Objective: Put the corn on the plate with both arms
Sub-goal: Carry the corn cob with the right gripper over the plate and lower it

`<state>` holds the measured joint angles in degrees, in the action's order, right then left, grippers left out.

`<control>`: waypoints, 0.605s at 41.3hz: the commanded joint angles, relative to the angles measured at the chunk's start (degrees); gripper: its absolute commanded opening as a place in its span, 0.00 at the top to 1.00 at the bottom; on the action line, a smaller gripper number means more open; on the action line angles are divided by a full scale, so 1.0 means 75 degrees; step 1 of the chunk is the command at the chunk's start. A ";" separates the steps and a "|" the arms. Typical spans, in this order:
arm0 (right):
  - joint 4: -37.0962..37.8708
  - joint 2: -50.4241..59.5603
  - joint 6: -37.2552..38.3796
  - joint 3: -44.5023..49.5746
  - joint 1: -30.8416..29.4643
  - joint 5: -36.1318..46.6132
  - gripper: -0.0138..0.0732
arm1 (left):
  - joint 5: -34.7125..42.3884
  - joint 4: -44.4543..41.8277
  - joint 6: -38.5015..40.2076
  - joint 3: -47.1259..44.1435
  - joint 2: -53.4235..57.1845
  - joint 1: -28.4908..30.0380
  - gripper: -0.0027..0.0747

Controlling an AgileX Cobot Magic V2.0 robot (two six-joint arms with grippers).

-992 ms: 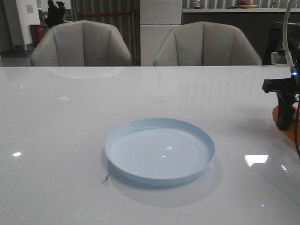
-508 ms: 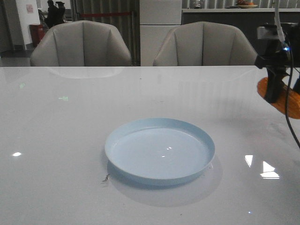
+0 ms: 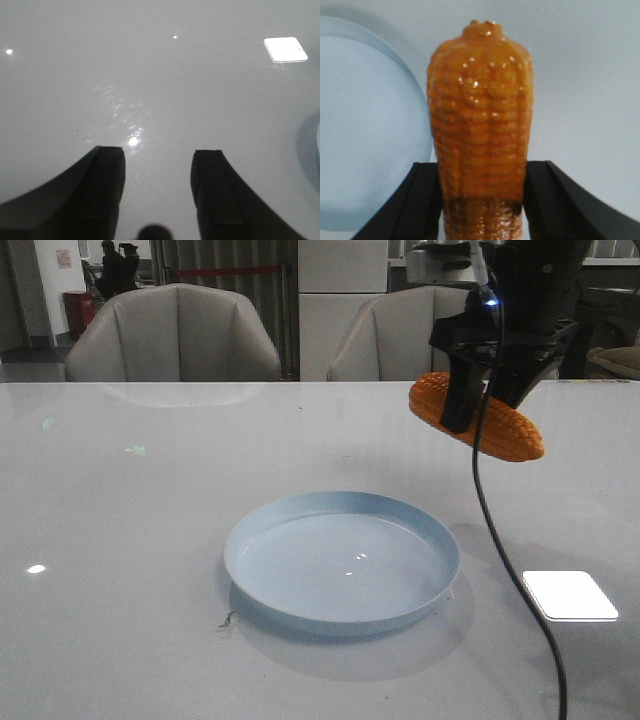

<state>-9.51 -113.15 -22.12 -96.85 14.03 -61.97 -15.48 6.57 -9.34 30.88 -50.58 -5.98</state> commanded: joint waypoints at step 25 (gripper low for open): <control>-0.0861 -0.0503 -0.1962 -0.0255 0.1692 -0.0788 0.80 | 0.0566 0.0080 0.0091 0.0207 0.0093 0.0004 0.47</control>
<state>-14.48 -119.59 -32.78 -96.97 25.76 -66.46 -15.48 6.57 -9.34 30.88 -50.58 -5.98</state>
